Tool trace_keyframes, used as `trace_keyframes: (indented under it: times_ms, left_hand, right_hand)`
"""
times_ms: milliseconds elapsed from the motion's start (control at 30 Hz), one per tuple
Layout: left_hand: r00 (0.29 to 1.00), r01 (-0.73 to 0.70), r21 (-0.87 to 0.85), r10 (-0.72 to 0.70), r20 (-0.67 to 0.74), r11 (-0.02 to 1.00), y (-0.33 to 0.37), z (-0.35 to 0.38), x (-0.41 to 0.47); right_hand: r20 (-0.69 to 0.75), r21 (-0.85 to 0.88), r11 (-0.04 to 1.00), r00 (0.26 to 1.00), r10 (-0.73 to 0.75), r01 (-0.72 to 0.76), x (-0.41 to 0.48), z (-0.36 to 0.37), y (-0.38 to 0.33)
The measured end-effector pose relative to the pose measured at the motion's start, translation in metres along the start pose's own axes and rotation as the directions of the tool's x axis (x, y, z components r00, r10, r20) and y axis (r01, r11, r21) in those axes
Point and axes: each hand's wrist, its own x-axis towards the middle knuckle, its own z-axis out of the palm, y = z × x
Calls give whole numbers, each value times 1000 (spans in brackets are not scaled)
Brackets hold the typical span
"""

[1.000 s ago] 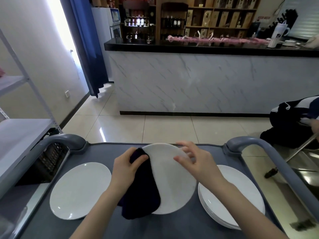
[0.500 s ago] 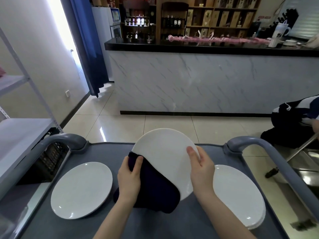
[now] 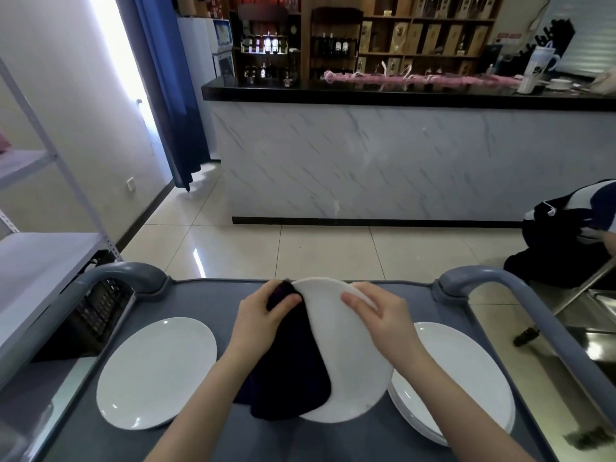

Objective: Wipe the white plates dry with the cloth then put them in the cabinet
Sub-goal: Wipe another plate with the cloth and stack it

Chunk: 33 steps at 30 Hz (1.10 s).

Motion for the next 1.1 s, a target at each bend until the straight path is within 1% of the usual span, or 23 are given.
trace_keyframes:
  times_ms: [67, 100, 133, 167, 200, 267, 333, 400, 467, 500, 533, 600, 633, 733, 800, 867, 933, 1000, 1100]
  left_hand:
    - [990, 99, -97, -108, -87, 990, -10, 2, -8]
    - [980, 149, -143, -165, -107, 979, -15, 4, -14]
    - [972, 184, -172, -205, -112, 968, -19, 6, -19]
    - [969, 199, -188, -222, -110, 962, -23, 7, -23]
    - [969, 198, -199, -222, -108, 960, -26, 8, -26]
    - [974, 172, -204, -197, -113, 964, -27, 7, -28]
    - [980, 143, -181, -165, -114, 973, -24, 2, -25]
    - [990, 98, -154, -112, -81, 983, -17, -5, -21]
    - [999, 45, -113, -45, 3, 993, -5, -12, -16]
    - [997, 23, -86, -17, 70, 996, 2, -14, -14]
    - [989, 1, -62, 8, 148, 998, 8, -14, -12]
    - [948, -36, -52, 51, 313, 998, 18, -13, -9]
    - [921, -27, -68, 51, 387, 997, 20, -13, -8]
    - [828, 110, -129, -19, 560, 985, 20, -15, -10]
    - [772, 183, -115, -70, 632, 976, 19, -16, -11]
    - [711, 241, -66, -130, 691, 968, 20, -16, -10]
    - [654, 262, -18, -164, 739, 965, 23, -14, -7]
    - [623, 261, -2, -167, 764, 965, 25, -13, -5]
    - [644, 183, 5, -124, 755, 983, 21, -6, -7]
  right_hand:
    - [-171, 143, 988, 981, 89, -65, -4, 2, 4]
    - [-223, 165, 983, 968, 111, -74, -5, 2, 5]
    - [-236, 147, 986, 966, 107, -73, -6, 1, 7]
    - [-209, 107, 992, 974, 91, -70, -6, 0, 7]
    - [-151, 63, 996, 986, 76, -67, -6, -4, 8]
    - [-1, -31, 996, 997, 79, -79, -1, -13, 7]
    - [122, -135, 987, 987, 105, -89, 5, -22, 5]
    - [192, -208, 976, 975, 109, -68, 8, -28, 4]
    - [254, -219, 975, 963, 88, -31, 9, -30, -1]
    - [287, -225, 974, 956, 56, 10, 8, -29, -3]
    - [318, -237, 970, 948, 19, 60, 6, -26, -6]
    - [368, -266, 952, 929, -46, 153, 1, -21, -10]
    - [380, -286, 938, 922, -74, 194, -2, -20, -13]
    - [387, -347, 883, 906, -172, 316, -8, -22, -18]
    - [405, -419, 808, 882, -241, 414, -11, -23, -21]
    - [430, -482, 711, 845, -317, 512, -16, -23, -23]
    - [427, -510, 661, 830, -360, 550, -21, -22, -20]
    - [374, -512, 676, 846, -380, 530, -24, -23, -14]
    - [278, -457, 771, 894, -350, 444, -25, -26, -6]
